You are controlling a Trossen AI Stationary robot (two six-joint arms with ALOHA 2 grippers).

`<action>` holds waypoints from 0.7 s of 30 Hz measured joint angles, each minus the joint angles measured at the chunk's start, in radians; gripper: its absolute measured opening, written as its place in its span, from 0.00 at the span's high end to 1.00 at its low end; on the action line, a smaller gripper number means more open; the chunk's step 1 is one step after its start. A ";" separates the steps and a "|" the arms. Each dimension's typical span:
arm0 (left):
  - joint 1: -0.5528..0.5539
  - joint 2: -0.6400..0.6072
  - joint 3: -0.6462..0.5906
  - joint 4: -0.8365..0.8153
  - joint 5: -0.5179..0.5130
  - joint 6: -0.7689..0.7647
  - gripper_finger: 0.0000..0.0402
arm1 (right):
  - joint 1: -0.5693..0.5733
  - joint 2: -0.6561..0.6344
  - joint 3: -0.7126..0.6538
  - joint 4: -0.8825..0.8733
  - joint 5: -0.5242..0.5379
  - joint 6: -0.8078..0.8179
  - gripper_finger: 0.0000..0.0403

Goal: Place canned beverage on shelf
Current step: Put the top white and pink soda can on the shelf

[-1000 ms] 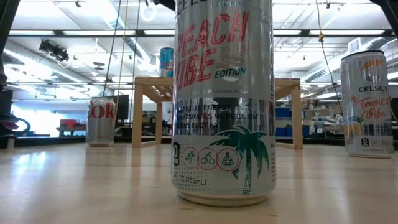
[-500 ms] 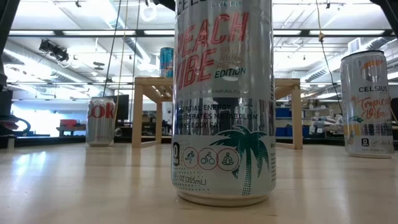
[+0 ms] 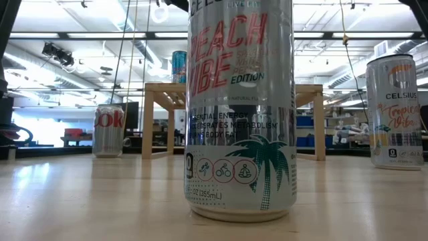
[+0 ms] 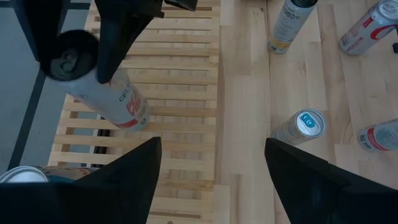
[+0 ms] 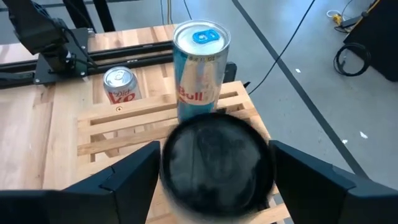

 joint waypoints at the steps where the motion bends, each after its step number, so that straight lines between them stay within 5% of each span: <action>1: 0.000 0.000 0.000 0.000 0.000 0.000 0.28 | 0.000 0.000 0.000 0.000 0.000 0.000 0.24; 21: 0.000 0.000 0.000 -0.008 0.000 0.000 0.28 | -0.003 0.000 0.000 0.056 0.003 -0.013 0.22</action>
